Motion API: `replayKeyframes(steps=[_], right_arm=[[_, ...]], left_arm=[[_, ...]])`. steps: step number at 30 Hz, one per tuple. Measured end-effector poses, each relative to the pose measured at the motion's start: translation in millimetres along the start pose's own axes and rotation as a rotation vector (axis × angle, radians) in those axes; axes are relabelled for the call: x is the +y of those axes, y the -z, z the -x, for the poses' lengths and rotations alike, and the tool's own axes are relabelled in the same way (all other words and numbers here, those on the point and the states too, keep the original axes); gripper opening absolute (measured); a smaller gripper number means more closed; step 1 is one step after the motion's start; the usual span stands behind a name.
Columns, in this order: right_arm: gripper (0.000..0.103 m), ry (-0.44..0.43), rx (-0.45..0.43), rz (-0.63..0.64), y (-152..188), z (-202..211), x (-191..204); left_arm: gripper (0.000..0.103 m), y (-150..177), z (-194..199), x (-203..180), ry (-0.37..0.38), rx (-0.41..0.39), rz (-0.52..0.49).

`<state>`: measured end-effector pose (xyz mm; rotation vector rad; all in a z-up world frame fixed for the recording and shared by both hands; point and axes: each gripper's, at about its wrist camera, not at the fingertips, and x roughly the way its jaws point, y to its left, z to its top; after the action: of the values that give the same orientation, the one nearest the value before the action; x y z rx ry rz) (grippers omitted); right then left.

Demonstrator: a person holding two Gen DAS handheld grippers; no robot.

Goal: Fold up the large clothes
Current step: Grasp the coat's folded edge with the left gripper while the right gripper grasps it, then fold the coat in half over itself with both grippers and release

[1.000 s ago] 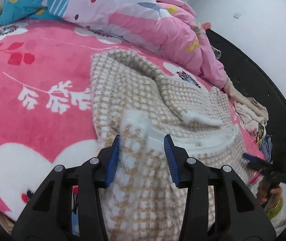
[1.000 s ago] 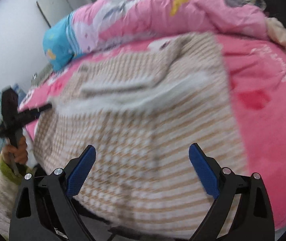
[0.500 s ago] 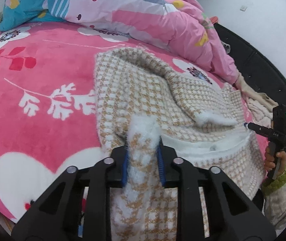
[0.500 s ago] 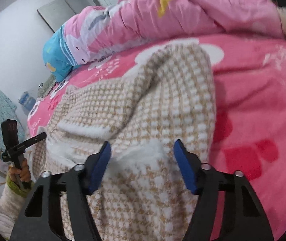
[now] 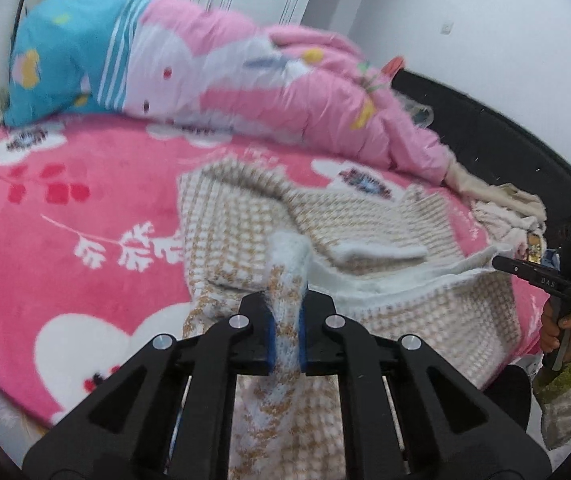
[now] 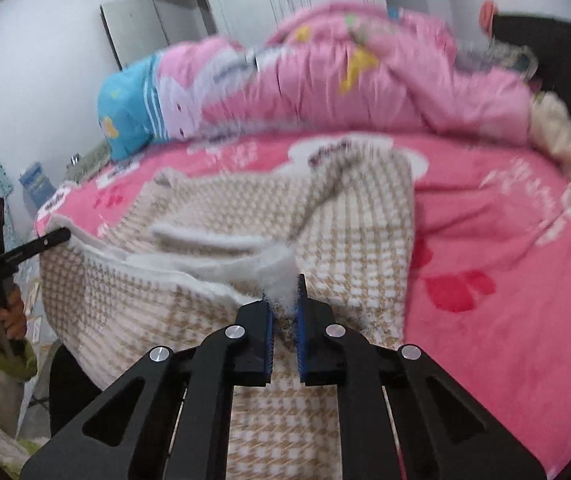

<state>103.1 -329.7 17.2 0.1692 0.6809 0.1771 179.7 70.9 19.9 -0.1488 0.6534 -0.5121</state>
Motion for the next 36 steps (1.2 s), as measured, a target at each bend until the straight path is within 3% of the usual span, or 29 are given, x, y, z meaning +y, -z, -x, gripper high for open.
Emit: replayKeyframes(steps=[4,9,13,17,21,23,29,30,32,33,36], right_arm=[[0.008,0.035,-0.118,0.006,-6.0,44.0,18.0],[0.008,0.053,-0.191,0.015,-31.5,60.5,19.6],[0.008,0.043,-0.223,0.029,-76.1,46.7,13.2],[0.008,0.033,-0.226,0.030,-130.9,17.1,-0.7],[0.008,0.017,-0.178,-0.013,-181.8,-44.0,-28.5],[0.008,0.001,-0.123,-0.059,-192.8,-89.6,-48.6],[0.009,0.059,0.093,-0.138,-168.2,-210.6,-91.8],[0.011,0.073,0.119,-0.149,-161.0,-221.8,-97.6],[0.018,0.066,0.132,-0.180,-154.6,-224.7,-105.0],[0.034,0.071,0.127,-0.196,-155.5,-219.6,-108.5],[0.037,0.216,0.055,-0.209,-167.8,-179.5,-117.8]], left_arm=[[0.007,-2.5,43.2,-13.6,0.006,-0.092,-0.014],[0.007,-32.8,71.2,-20.8,0.055,-0.194,-0.023],[0.007,-75.9,55.1,-18.9,0.051,-0.220,-0.045],[0.007,-135.1,14.1,-3.6,0.049,-0.218,-0.046],[0.007,-185.8,-57.1,29.7,0.033,-0.146,-0.019],[0.007,-197.5,-108.7,48.9,-0.009,-0.066,-0.005],[0.009,-165.3,-236.2,94.4,-0.123,0.206,0.065],[0.016,-158.5,-248.5,100.6,-0.131,0.244,0.081],[0.025,-150.1,-258.0,114.5,-0.146,0.293,0.140],[0.027,-151.3,-251.6,120.9,-0.130,0.277,0.178],[0.039,-163.9,-214.1,129.4,-0.117,0.179,0.222]])
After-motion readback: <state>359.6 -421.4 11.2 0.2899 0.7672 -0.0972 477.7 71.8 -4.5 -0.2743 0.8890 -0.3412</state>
